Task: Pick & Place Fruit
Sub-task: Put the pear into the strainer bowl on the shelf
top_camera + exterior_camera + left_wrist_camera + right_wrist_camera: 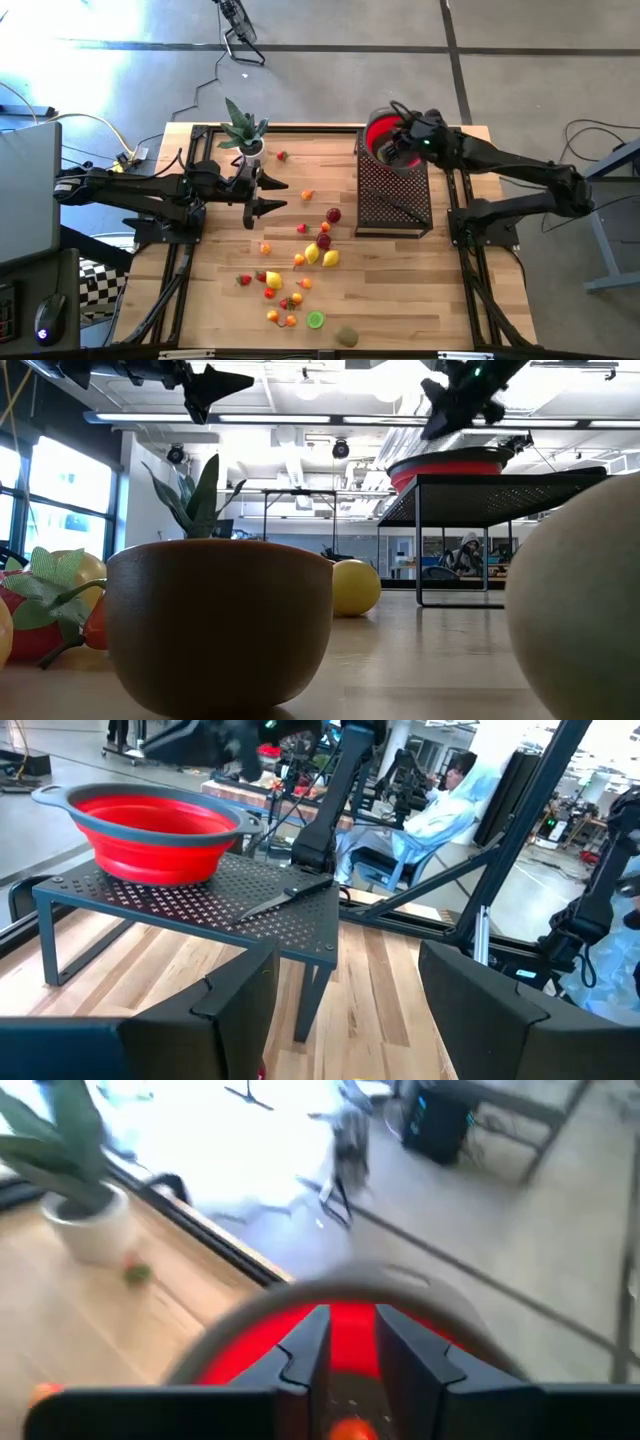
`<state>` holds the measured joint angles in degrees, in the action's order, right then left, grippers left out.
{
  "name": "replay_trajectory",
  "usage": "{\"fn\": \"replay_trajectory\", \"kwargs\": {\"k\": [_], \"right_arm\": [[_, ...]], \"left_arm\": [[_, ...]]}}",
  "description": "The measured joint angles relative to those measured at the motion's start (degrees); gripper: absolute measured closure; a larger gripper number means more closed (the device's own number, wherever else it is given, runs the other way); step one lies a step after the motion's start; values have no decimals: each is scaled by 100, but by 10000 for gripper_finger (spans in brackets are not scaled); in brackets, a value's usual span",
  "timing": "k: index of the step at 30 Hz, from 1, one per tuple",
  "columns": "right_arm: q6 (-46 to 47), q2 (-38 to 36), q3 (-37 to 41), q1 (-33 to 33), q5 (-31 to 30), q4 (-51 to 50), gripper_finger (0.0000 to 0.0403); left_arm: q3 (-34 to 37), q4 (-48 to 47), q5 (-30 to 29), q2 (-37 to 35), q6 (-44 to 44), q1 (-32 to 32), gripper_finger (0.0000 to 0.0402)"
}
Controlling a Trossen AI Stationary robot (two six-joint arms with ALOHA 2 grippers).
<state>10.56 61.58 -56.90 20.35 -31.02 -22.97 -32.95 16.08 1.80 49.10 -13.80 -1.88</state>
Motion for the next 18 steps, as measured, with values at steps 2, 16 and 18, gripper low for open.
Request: {"fn": "replay_trajectory", "kwargs": {"k": [2, 16, 18], "right_arm": [[-144, -181, 0, -189, 26, 112, 338], [-484, -282, 341, -1472, 1341, 878, 386], [-484, -219, 518, -1648, 1346, 1311, 396]], "left_arm": [[0, -1, 0, 0, 0, -1, 164], [0, 2, 3, 0, 0, 0, 164], [0, 2, 4, 0, 0, -1, 164]]}}
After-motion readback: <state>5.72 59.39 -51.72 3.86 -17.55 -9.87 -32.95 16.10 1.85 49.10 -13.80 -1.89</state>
